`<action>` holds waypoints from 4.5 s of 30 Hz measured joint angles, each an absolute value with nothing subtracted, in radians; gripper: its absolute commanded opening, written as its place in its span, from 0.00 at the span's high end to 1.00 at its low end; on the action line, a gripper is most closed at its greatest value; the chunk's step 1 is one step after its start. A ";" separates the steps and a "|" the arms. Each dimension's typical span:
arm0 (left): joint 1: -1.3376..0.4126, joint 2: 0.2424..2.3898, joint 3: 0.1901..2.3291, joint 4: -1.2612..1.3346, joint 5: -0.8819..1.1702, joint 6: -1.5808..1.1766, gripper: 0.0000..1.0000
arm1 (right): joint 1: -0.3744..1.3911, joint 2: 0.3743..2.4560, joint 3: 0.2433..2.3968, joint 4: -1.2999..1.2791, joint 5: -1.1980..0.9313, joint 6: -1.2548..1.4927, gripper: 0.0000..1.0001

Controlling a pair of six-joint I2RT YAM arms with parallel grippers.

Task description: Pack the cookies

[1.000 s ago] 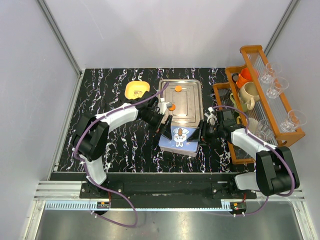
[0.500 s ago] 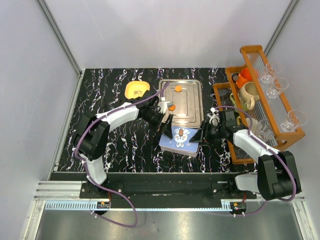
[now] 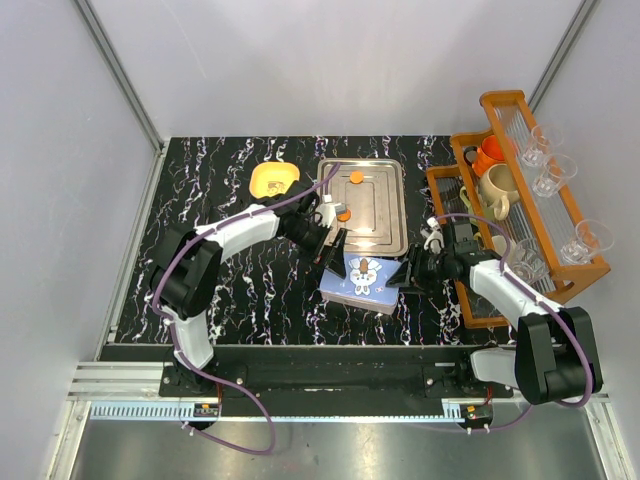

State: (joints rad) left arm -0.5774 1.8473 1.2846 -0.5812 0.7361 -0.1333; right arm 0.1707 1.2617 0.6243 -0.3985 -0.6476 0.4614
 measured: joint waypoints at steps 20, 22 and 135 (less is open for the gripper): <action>-0.586 1.868 1.301 -0.580 0.738 -0.133 0.01 | 0.159 1.232 0.630 -0.450 -0.582 0.439 0.55; -0.586 1.868 1.301 -0.580 0.738 -0.133 0.01 | 0.159 1.229 0.633 -0.462 -0.568 0.438 0.55; -0.609 1.851 1.257 -0.609 0.561 -0.113 0.03 | 0.112 1.585 0.847 -0.443 -0.586 0.379 0.62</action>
State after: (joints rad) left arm -0.6086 1.8515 1.2568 -0.6086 0.5606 -0.1131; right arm 0.1123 1.5852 0.8471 -0.4435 -0.5861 0.3790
